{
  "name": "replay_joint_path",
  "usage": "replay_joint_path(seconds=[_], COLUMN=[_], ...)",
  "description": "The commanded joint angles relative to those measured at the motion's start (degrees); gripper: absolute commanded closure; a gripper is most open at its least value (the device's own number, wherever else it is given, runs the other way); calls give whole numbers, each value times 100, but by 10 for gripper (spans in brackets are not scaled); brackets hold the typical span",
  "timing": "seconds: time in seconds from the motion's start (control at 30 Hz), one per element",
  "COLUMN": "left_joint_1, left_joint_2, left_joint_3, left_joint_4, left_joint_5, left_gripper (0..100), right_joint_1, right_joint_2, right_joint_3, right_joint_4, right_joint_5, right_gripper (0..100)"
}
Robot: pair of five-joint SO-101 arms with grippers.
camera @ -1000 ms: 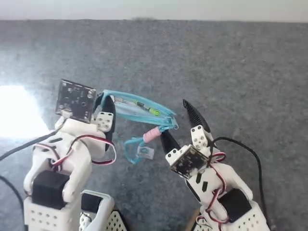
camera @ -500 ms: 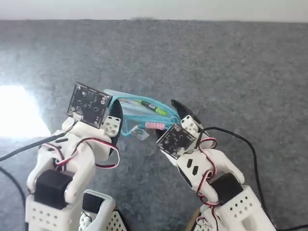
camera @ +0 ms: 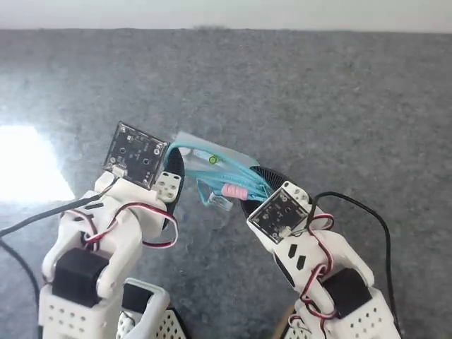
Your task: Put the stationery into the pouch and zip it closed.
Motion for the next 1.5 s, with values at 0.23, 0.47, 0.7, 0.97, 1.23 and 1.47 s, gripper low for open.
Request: replay_joint_path(seconds=[0.23, 0.47, 0.7, 0.97, 1.23, 1.47], left_joint_1=[-905, 396, 1415, 1002, 1081, 1635], left_joint_2=[-26, -35, -35, -35, -35, -35], left_joint_3=[-1859, -1727, 119, 1411, 1385, 1393], left_joint_4=[-132, 1451, 932, -563, -949, -985], left_joint_5=[-18, -1020, -1873, -1846, -1688, -1679], left_gripper=[703, 703, 735, 735, 736, 739], right_joint_1=[110, 145, 145, 145, 145, 136], right_joint_2=[-171, 505, 778, 470, 505, 505], right_joint_3=[-369, -387, -387, -378, -334, -334], right_joint_4=[-31, -251, -338, -13, 4, 13], right_joint_5=[26, 18, -316, -360, -360, -360], right_gripper=[991, 991, 991, 991, 991, 991])
